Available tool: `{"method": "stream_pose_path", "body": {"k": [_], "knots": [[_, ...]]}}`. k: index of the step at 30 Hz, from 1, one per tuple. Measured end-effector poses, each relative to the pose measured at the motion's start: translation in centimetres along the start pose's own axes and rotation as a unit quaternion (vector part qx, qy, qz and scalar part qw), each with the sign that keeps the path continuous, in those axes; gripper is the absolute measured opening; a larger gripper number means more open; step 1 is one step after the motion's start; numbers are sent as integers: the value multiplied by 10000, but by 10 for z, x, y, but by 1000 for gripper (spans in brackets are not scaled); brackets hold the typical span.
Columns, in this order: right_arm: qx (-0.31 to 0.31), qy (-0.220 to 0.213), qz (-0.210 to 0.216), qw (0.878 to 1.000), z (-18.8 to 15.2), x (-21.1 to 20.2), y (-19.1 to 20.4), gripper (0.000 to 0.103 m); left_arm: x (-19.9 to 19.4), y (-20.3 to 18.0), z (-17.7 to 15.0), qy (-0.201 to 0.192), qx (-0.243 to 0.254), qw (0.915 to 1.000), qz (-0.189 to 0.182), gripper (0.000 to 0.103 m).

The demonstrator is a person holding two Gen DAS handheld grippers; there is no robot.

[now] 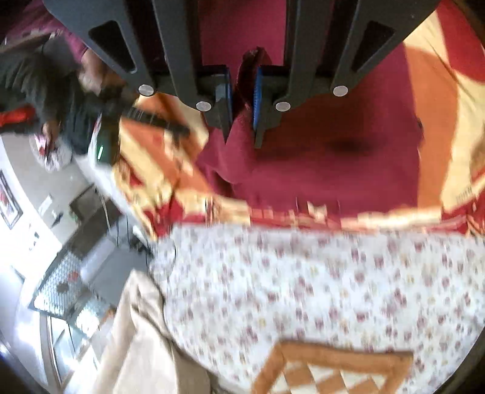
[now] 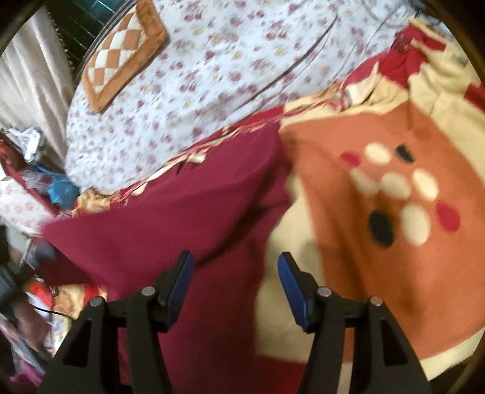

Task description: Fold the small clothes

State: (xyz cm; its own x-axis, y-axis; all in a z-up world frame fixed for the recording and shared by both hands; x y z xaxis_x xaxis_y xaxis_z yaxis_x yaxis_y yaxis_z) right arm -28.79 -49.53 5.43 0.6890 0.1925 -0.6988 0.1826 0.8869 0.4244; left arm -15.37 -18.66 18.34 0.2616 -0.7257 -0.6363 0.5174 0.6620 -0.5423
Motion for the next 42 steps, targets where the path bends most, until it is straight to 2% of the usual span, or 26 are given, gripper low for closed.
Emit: {"method": "stream_pose_path", "body": {"k": [3, 5, 9, 11, 12, 13, 14, 16, 18, 20, 22, 23, 24, 26, 28, 30, 33, 36, 37, 38, 39, 41, 42], "knots": [[-274, 0, -434, 9987, 11, 5, -1, 61, -7, 11, 48, -356, -174, 9989, 263, 0], [-563, 27, -672, 9961, 17, 13, 4, 61, -8, 28, 66, -391, -342, 9980, 374, 0], [-1239, 64, -1116, 9860, 26, 36, 16, 61, 4, 68, 84, -359, -611, 9941, 827, 0], [-1530, 132, -1260, 9801, 29, 54, 21, 61, 11, 83, 86, -309, -773, 9923, 921, 0], [-1636, 245, -1364, 9767, 30, 64, 22, 55, 13, 88, 87, -293, -817, 9916, 954, 0], [-1687, 365, -1380, 9753, 33, 74, 22, 42, 16, 96, 88, -275, -872, 9908, 993, 0], [-1682, 418, -1318, 9760, 34, 79, 23, 35, 18, 102, 88, -265, -914, 9904, 1004, 0], [-1658, 391, -1336, 9763, 35, 79, 22, 27, 21, 113, 85, -236, -1003, 9895, 1015, 0], [-1655, 275, -1252, 9779, 34, 71, 23, 26, 28, 124, 82, -237, -1042, 9878, 1135, 0], [-1580, 366, -1216, 9792, 31, 72, 20, 26, 47, 147, 76, -180, -1103, 9825, 1489, 3], [-1522, 626, -1182, 9792, 26, 76, 16, 28, 64, 167, 70, -34, -1258, 9784, 1643, 5], [-1468, 717, -1167, 9796, 25, 76, 14, 28, 74, 179, 65, 84, -1365, 9763, 1680, 9], [-1366, 709, -1086, 9821, 25, 71, 13, 31, 79, 188, 62, 150, -1459, 9743, 1709, 11], [-1154, 451, -842, 9887, 30, 58, 12, 42, 83, 200, 56, 142, -1603, 9700, 1823, 15], [-915, 173, -618, 9937, 41, 48, 11, 62, 79, 202, 53, 94, -1679, 9687, 1826, 19], [-731, 79, -627, 9953, 54, 51, 9, 64, 72, 197, 53, -30, -1694, 9693, 1784, 22], [-487, 182, -942, 9942, 76, 78, 1, 64, 65, 183, 54, -274, -1492, 9719, 1799, 24], [-21, 538, -775, 9955, 92, 118, -15, 64, 75, 177, 52, -244, -1266, 9706, 2030, 24], [-14, 591, -670, 9960, 95, 128, -17, 63, 84, 178, 49, -124, -1207, 9677, 2210, 24], [-141, 582, -690, 9958, 99, 136, -16, 48, 90, 181, 46, -33, -1185, 9649, 2343, 24], [-415, 560, -996, 9926, 102, 142, -13, 23, 96, 184, 41, 64, -1165, 9626, 2447, 24], [-694, 519, -1503, 9848, 104, 149, -13, 21, 109, 191, 29, 262, -1172, 9602, 2523, 24], [-646, 541, -1526, 9847, 106, 151, -16, 21, 112, 194, 23, 239, -1158, 9597, 2548, 24]]}}
Point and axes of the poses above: each gripper's, at about its wrist camera, not at the fingertips, and x roughly the way its jaws point, y to its left, z to its top, the point moved 1 cm from there along x, roughly the way its jaws point, and after that the axes turned 9 degrees about -x, right-handed, at the moved point
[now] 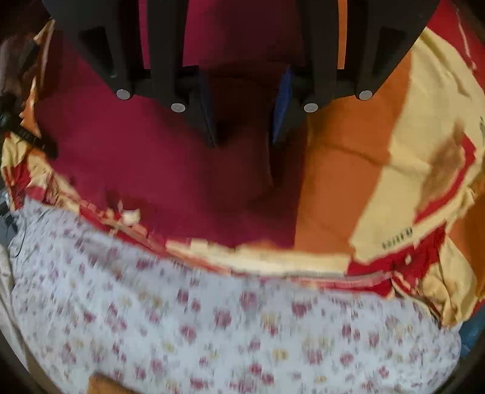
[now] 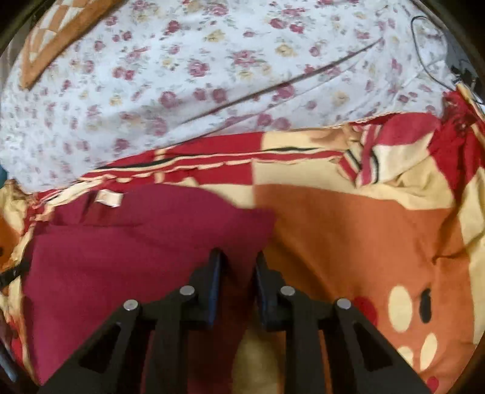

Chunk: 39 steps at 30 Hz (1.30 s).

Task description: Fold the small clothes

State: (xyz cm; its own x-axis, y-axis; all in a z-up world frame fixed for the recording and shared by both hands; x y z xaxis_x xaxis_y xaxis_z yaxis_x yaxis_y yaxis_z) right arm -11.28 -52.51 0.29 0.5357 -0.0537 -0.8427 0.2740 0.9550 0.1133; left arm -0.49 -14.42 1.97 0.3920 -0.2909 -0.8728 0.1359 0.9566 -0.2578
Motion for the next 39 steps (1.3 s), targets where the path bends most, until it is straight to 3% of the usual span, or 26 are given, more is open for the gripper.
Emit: {"method": "stream_pose_path", "body": {"k": [5, 10, 13, 16, 20, 23, 26, 28, 39], "knots": [[-28, -150, -91, 9998, -4, -21, 2, 22, -3, -2, -4, -196, 71, 9998, 65, 24], [-462, -311, 196, 9983, -21, -63, 27, 35, -3, -2, -4, -215, 12, 9998, 52, 24], [-843, -180, 195, 9961, -35, -63, 46, 35, -5, -3, -6, -283, 23, 9995, 102, 25], [-1150, 263, -296, 9926, -50, -38, 51, 35, -7, -4, -8, -347, 37, 9993, 148, 24], [-1067, 189, -355, 9935, -59, -43, 44, 37, -16, -4, -12, -396, 49, 9990, 200, 25], [-904, 107, -152, 9957, -61, -59, 38, 37, -24, -4, -15, -465, 69, 9987, 216, 25], [-652, -78, -63, 9978, -63, -73, 34, 50, -31, -4, -18, -517, 54, 9984, 208, 24], [-432, -170, 81, 9989, -63, -79, 30, 64, -36, -5, -20, -563, 85, 9981, 218, 24], [47, -4, 207, 9998, -62, -59, 20, 73, -51, 0, -37, -518, 16, 9986, 82, 27]]}}
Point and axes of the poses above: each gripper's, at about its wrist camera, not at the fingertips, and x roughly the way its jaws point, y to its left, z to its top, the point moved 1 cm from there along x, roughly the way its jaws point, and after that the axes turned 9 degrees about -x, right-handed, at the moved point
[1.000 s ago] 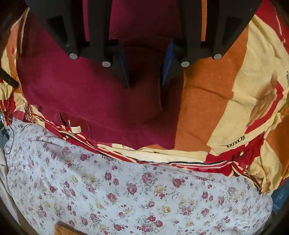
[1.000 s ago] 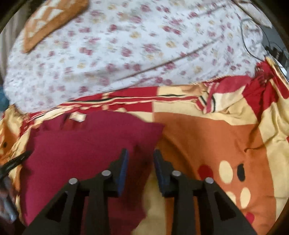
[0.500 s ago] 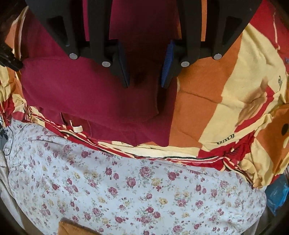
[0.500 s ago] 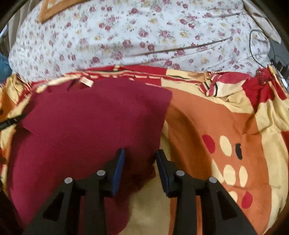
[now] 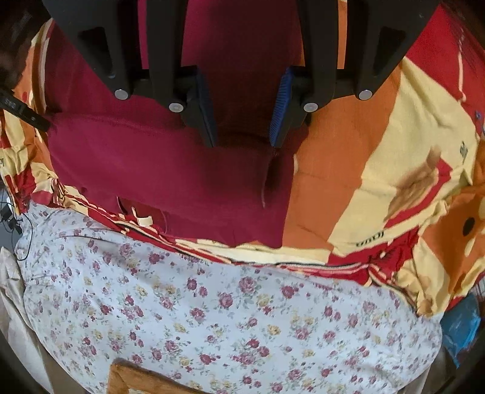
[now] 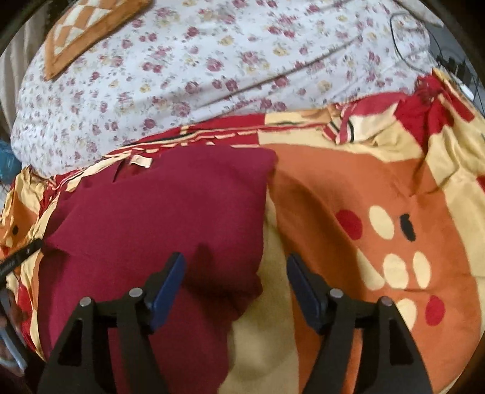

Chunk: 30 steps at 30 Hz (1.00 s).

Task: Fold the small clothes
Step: 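Move both grippers open to the shirt hem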

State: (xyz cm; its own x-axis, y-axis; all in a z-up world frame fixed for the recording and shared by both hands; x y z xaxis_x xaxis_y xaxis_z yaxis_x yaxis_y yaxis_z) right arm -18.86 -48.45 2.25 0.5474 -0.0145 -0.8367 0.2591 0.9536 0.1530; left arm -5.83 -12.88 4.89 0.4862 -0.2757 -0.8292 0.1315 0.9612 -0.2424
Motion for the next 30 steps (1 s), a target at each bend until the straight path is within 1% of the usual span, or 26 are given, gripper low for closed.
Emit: {"method": "stream_pose_path", "body": {"k": [3, 4, 5, 6, 7, 10, 11, 12, 13, 17, 18, 19, 20, 21, 22, 26, 30], "knots": [[97, 107, 121, 9998, 0, 17, -3, 73, 0, 6, -6, 32, -28, 10000, 87, 27], [130, 95, 151, 9998, -1, 19, -4, 65, 0, 8, -8, 36, -15, 9999, 133, 27], [63, -5, 103, 9999, -2, 17, -3, 54, -1, 11, -10, 33, -13, 9998, 178, 27], [-113, -63, -67, 9999, -1, 14, -1, 27, -3, 13, -11, 20, -20, 9998, 208, 27], [-258, -84, -210, 9994, -1, 13, 1, 28, -5, 15, -12, -8, -34, 9997, 243, 27], [-380, -50, -366, 9986, -2, 13, 4, 29, -10, 18, -15, -98, -60, 9995, 299, 27], [-395, -70, -452, 9982, -2, 11, 4, 31, -12, 19, -17, -136, -58, 9994, 303, 27], [-404, -107, -569, 9975, -2, 7, 4, 36, -14, 19, -19, -185, -37, 9992, 344, 27], [-407, -143, -635, 9970, -3, 3, 4, 38, -15, 19, -21, -210, -4, 9990, 394, 27], [-441, -116, -514, 9976, -11, -8, 7, 41, -20, 18, -30, -274, 109, 9985, 462, 27], [-472, -133, -547, 9973, -14, -13, 9, 43, -21, 18, -32, -276, 113, 9985, 460, 27], [-509, -154, -554, 9970, -17, -17, 10, 49, -23, 19, -34, -282, 109, 9985, 457, 27], [-551, -171, -529, 9969, -20, -21, 13, 52, -24, 19, -36, -295, 113, 9984, 461, 27], [-588, -181, -484, 9969, -24, -26, 15, 59, -26, 20, -38, -313, 126, 9983, 474, 27], [-624, -200, -437, 9969, -28, -30, 18, 62, -28, 20, -41, -338, 149, 9981, 496, 27], [-787, -231, -323, 9961, -45, -45, 28, 64, -40, 21, -51, -400, 222, 9975, 546, 27], [-769, -141, -153, 9968, -63, -55, 33, 67, -52, 24, -62, -443, 239, 9973, 536, 27]]}}
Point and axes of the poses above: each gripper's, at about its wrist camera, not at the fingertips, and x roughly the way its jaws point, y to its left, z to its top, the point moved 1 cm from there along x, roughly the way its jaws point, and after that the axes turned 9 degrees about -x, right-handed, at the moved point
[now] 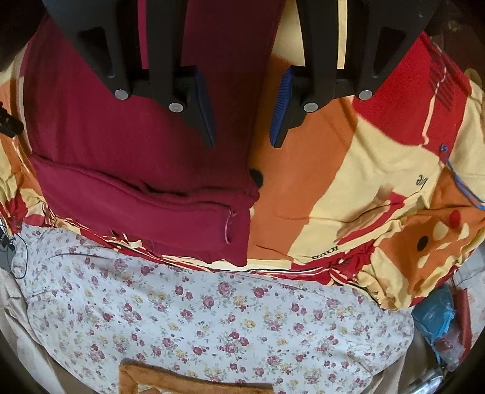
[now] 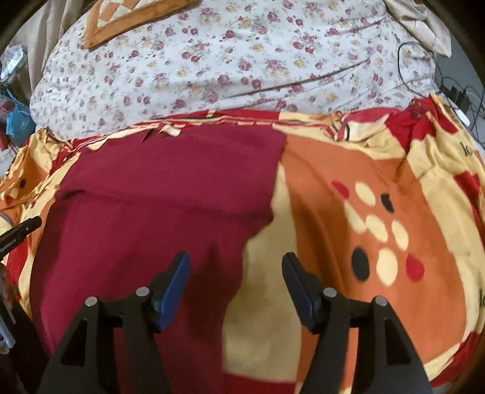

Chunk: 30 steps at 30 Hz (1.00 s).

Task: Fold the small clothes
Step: 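Move both grippers open to the shirt hem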

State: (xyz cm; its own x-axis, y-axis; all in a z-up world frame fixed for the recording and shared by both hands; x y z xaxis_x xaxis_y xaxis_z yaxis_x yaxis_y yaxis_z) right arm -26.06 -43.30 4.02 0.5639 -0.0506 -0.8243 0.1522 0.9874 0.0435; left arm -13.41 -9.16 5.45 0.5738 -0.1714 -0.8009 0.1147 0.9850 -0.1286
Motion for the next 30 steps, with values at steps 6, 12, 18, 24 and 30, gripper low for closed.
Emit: {"method": "stream_pose_path", "body": {"k": [6, 12, 18, 24, 30], "knots": [[-140, 275, 141, 9994, -27, -8, 12, 67, -15, 8, -19, 9, 45, 10000, -12, 27], [-78, 357, 265, 9990, -46, -14, 13, 67, -25, 14, -35, 37, 71, 9999, 63, 27], [-117, 396, 369, 9985, -58, -21, 18, 68, -31, 25, -52, 95, -13, 9998, 153, 27], [-237, 534, 412, 9974, -72, -23, 24, 72, -33, 34, -67, 194, -109, 9995, 223, 27], [-276, 573, 406, 9972, -81, -25, 26, 74, -33, 38, -77, 322, -107, 9991, 244, 27]]}}
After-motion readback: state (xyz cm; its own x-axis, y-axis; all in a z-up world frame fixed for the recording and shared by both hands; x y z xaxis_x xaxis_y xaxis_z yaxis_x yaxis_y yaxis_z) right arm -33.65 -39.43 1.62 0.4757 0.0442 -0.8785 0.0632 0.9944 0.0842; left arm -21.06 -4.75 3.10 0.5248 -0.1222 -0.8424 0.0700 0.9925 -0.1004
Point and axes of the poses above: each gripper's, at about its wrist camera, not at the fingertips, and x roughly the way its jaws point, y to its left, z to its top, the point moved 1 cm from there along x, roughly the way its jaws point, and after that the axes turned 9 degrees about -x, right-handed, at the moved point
